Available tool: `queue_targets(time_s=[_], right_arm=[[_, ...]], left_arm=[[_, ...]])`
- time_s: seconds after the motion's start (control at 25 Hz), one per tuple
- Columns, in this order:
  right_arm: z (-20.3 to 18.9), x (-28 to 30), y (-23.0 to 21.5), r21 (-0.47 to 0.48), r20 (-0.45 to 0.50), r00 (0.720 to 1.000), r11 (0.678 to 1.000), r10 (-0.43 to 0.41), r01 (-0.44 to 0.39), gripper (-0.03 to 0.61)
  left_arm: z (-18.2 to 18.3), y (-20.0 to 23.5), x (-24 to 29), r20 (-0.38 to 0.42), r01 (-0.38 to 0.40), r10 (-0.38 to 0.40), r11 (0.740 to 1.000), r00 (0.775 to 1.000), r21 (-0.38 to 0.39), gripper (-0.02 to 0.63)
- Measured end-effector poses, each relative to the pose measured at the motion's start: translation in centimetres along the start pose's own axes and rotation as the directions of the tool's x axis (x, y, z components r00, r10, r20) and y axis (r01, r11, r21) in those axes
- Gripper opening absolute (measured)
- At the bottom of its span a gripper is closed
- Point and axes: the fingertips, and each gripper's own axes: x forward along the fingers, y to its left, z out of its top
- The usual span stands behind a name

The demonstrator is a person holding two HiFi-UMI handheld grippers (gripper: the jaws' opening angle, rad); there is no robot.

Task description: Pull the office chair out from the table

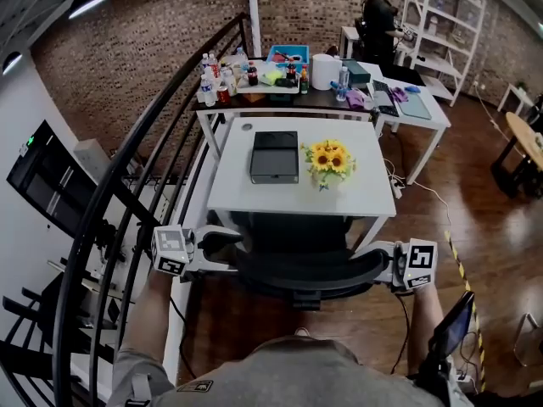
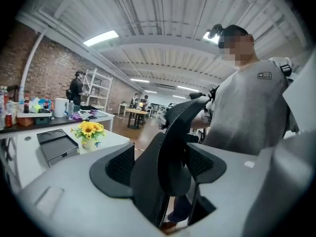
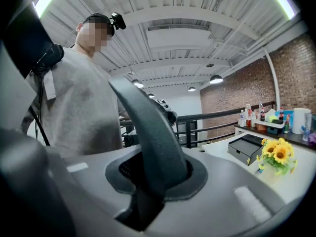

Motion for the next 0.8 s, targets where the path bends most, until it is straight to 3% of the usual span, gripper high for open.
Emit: queue_targets(time_s=[0.2, 0.32, 0.44, 0.8], right_arm=[[0.0, 0.3, -0.1, -0.004, 0.003, 1.0, 1.0, 0.003, -0.003, 0.092], [0.2, 0.8, 0.0, 0.0, 0.007, 1.0, 1.0, 0.001, -0.001, 0.091], [0.3, 1.1, 0.1, 0.003, 0.005, 1.0, 1.0, -0.005, 0.005, 0.09], [0.3, 1.5, 0.9, 0.002, -0.019, 0.999, 1.0, -0.031, 0.031, 0.086]], left_arm=[[-0.5, -0.5, 3.4, -0.081, 0.123, -0.122, 0.992, 0.989, 0.007, 0.309], [-0.8, -1.3, 5.0, -0.102, 0.186, -0.187, 0.982, 0.977, -0.019, 0.24], [-0.7, -2.2, 5.2, -0.077, 0.235, -0.237, 0.971, 0.968, -0.039, 0.115], [-1.0, -3.2, 4.9, -0.104, 0.25, -0.253, 0.967, 0.962, -0.038, 0.112]])
